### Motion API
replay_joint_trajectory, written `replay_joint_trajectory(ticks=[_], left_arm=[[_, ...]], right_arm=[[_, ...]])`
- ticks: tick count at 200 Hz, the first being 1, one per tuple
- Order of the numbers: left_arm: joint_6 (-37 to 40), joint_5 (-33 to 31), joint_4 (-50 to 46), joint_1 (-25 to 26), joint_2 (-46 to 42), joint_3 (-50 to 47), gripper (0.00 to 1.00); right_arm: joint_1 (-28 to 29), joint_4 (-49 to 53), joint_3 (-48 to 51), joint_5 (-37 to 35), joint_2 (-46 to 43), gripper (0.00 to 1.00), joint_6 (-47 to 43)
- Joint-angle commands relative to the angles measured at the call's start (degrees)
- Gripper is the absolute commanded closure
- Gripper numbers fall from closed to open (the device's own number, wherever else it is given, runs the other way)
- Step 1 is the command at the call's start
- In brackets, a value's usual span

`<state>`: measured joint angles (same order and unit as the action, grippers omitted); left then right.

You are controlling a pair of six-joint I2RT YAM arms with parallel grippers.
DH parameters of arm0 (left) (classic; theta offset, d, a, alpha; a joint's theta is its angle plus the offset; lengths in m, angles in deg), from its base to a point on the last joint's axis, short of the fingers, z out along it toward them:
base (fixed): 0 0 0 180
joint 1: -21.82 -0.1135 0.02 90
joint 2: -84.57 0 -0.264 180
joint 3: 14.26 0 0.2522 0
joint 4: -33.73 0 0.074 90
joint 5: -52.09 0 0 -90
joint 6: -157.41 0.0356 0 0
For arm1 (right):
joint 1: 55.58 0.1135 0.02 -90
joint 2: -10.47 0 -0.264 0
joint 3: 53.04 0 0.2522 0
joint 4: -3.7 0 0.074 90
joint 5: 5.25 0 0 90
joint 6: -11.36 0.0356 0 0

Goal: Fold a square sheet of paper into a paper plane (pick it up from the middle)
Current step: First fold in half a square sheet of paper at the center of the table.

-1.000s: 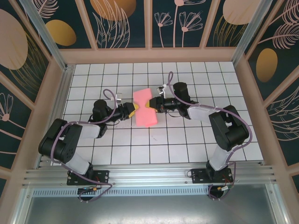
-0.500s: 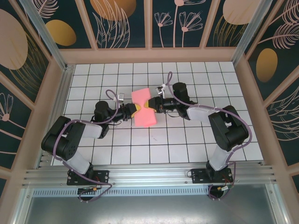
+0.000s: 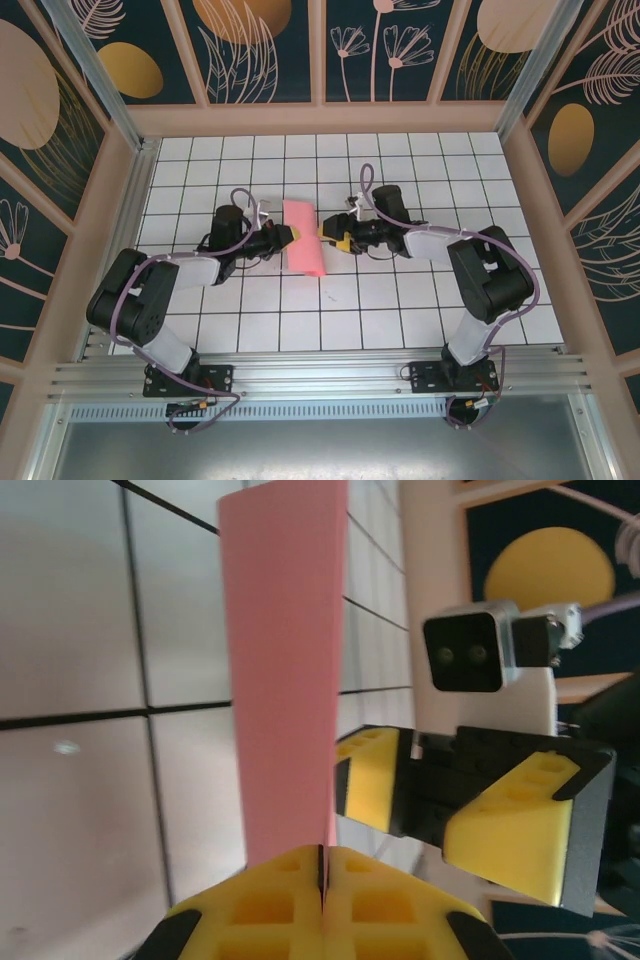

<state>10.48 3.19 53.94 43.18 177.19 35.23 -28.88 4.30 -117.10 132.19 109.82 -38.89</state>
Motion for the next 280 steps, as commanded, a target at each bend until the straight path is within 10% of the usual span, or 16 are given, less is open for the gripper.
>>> replay_joint_trajectory(ticks=[1,62,159,280], left_arm=[[11.79,-6.42,-19.04,1.32,-0.29,4.52,1.00],[14.05,-11.20,-26.69,4.91,4.68,10.83,1.00],[14.12,-11.36,-28.89,5.14,7.83,12.34,0.99],[13.66,-18.01,-32.92,5.09,4.65,12.53,0.69]], right_arm=[[1.00,11.97,-2.84,-11.17,-2.18,0.25,-8.70],[7.41,17.38,-10.43,-22.49,2.70,0.29,-11.44],[8.76,21.89,-15.75,-19.25,10.56,0.39,-16.01],[7.72,21.07,-13.90,-19.45,13.10,0.61,-16.83]])
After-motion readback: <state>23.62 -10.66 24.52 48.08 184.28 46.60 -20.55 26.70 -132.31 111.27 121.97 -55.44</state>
